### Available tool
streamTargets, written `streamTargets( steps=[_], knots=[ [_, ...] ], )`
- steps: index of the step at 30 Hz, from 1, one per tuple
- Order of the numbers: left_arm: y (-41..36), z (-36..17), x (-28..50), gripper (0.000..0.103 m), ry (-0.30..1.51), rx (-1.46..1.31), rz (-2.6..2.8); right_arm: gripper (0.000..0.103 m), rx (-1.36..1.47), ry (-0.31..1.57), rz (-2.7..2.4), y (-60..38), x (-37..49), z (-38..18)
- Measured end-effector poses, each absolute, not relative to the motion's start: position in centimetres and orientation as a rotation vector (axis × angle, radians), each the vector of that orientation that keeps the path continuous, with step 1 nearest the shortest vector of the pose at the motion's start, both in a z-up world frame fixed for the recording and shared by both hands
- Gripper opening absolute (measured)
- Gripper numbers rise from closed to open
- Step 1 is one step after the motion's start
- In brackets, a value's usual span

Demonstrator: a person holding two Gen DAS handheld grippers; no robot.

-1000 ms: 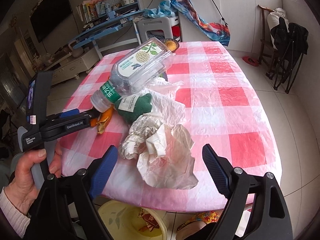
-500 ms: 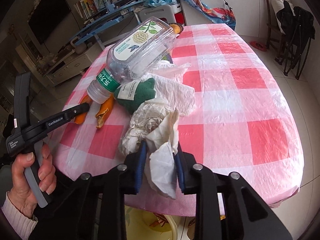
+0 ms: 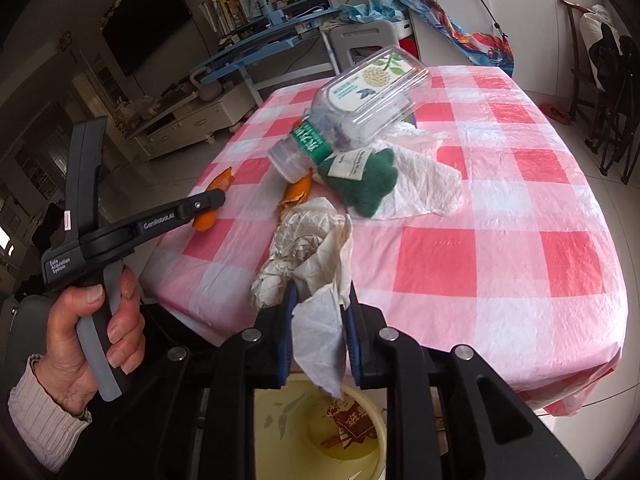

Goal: Collect trash
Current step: 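Carry the peel and tissues to the yellow bucket and release both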

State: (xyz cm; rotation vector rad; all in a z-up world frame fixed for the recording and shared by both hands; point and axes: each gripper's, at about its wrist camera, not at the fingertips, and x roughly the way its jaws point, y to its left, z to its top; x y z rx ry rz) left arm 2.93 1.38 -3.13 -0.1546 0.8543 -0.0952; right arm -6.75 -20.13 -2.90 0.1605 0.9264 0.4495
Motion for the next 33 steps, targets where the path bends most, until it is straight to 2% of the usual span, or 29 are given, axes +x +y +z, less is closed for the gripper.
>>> streamTargets(
  steps=[15, 18, 19, 24, 27, 33],
  knots=[
    [1.6, -2.6, -1.1, 0.015, 0.847, -0.133, -0.092, 0.025, -0.039, 1.114, 0.611, -14.1, -13.6, -7.0],
    [1.5, -2.6, -2.2, 0.015, 0.851, -0.129, -0.093, 0.044, -0.022, 1.104, 0.595, -14.4, -13.8, -6.9],
    [1.5, -2.6, -2.6, 0.015, 0.853, -0.128, -0.094, 0.047, -0.01, 1.095, 0.587, -14.6, -13.8, -6.7],
    [1.0, -2.9, -4.3, 0.015, 0.871, -0.115, -0.105, 0.057, 0.054, 1.036, 0.535, -16.2, -13.8, -5.7],
    [0.3, -3.5, -5.5, 0.015, 0.896, -0.102, -0.12, 0.069, 0.091, 0.977, 0.476, -17.3, -13.7, -4.9],
    [-2.2, -5.6, -8.6, 0.015, 0.986, -0.043, -0.179, 0.08, 0.195, 0.843, 0.333, -20.2, -13.7, -3.1]
  ],
)
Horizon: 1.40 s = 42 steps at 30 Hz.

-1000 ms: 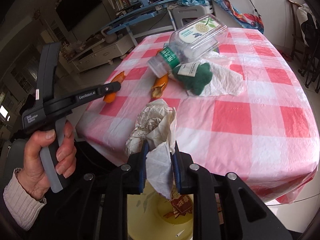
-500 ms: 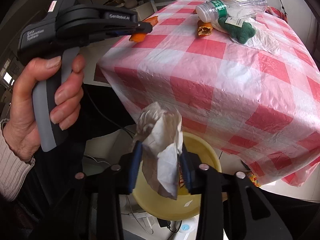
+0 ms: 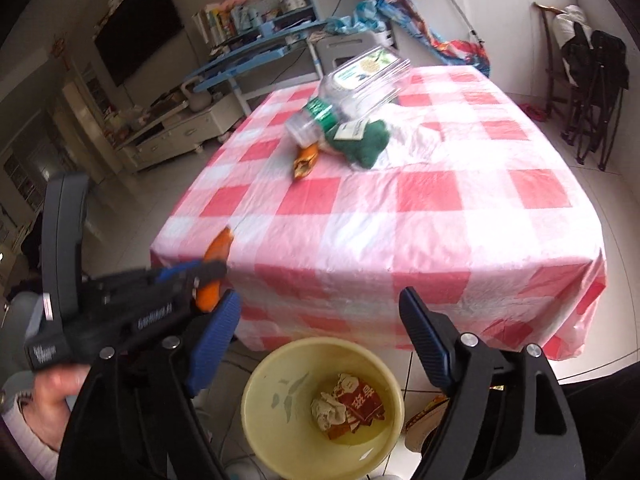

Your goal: Collect trash

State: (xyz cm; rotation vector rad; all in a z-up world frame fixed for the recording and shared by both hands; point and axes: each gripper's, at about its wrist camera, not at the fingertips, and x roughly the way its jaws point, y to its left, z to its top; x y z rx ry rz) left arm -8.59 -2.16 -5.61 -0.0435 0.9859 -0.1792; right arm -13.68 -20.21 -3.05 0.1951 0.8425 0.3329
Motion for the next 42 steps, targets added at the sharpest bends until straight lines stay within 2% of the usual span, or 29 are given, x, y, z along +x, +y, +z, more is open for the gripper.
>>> streamTargets(
  steps=[5, 7, 8, 9, 10, 11, 12, 15, 17, 29, 42],
  knots=[
    [-5.0, -8.6, -10.9, 0.015, 1.151, 0.082, -0.306, 0.088, 0.277, 0.762, 0.243, -21.8, -13.3, -2.1],
    [-5.9, -8.8, -11.6, 0.018, 1.156, 0.131, -0.321, 0.088, 0.295, 0.748, 0.229, -22.1, -13.2, -1.9],
    [-6.1, -8.4, -11.8, 0.024, 1.136, 0.143, -0.321, 0.088, 0.296, 0.741, 0.222, -22.2, -13.2, -1.8],
    [-6.1, -7.9, -11.9, 0.036, 1.114, 0.143, -0.321, 0.088, 0.293, 0.734, 0.215, -22.5, -13.4, -1.7],
    [-6.0, -7.3, -12.0, 0.044, 1.084, 0.136, -0.313, 0.088, 0.287, 0.727, 0.209, -22.4, -13.4, -1.6],
    [-5.7, -6.5, -12.2, 0.058, 1.045, 0.127, -0.293, 0.089, 0.281, 0.72, 0.201, -22.3, -13.5, -1.5],
    [-5.3, -5.8, -12.3, 0.066, 1.001, 0.115, -0.268, 0.09, 0.274, 0.713, 0.193, -22.6, -13.7, -1.4],
    [-3.7, -3.9, -12.2, 0.079, 0.9, 0.065, -0.178, 0.091, 0.254, 0.703, 0.171, -22.9, -13.8, -1.4],
    [-2.5, -3.1, -11.9, 0.083, 0.849, 0.027, -0.105, 0.091, 0.24, 0.701, 0.16, -22.9, -13.8, -1.5],
    [0.4, -1.8, -12.0, 0.092, 0.726, -0.022, 0.048, 0.092, 0.143, 0.678, 0.114, -22.1, -14.0, -1.7],
    [0.7, -1.6, -11.9, 0.093, 0.689, -0.039, 0.056, 0.093, 0.107, 0.673, 0.105, -21.4, -14.0, -1.9]
  ],
)
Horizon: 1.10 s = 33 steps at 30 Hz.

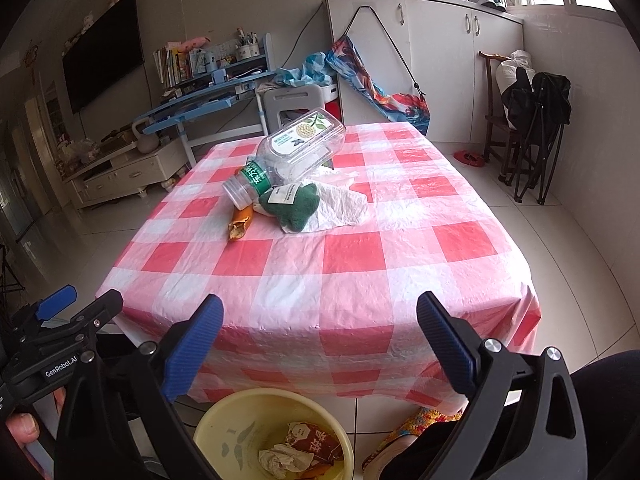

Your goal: Collect trash

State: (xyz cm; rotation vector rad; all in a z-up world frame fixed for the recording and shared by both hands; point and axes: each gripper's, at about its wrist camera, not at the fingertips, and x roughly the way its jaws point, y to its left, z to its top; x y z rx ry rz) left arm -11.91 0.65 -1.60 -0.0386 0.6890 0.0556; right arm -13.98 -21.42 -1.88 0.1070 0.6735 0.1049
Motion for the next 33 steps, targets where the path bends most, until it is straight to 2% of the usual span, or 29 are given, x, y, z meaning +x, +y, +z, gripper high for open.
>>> streamTargets(
  steps=[33],
  knots=[
    [1.2, -1.47, -11.82, 0.096, 0.682, -0.066, 0.074, 0.093, 0.103, 0.675, 0.105, -21.26, -14.04, -1.92]
  ],
)
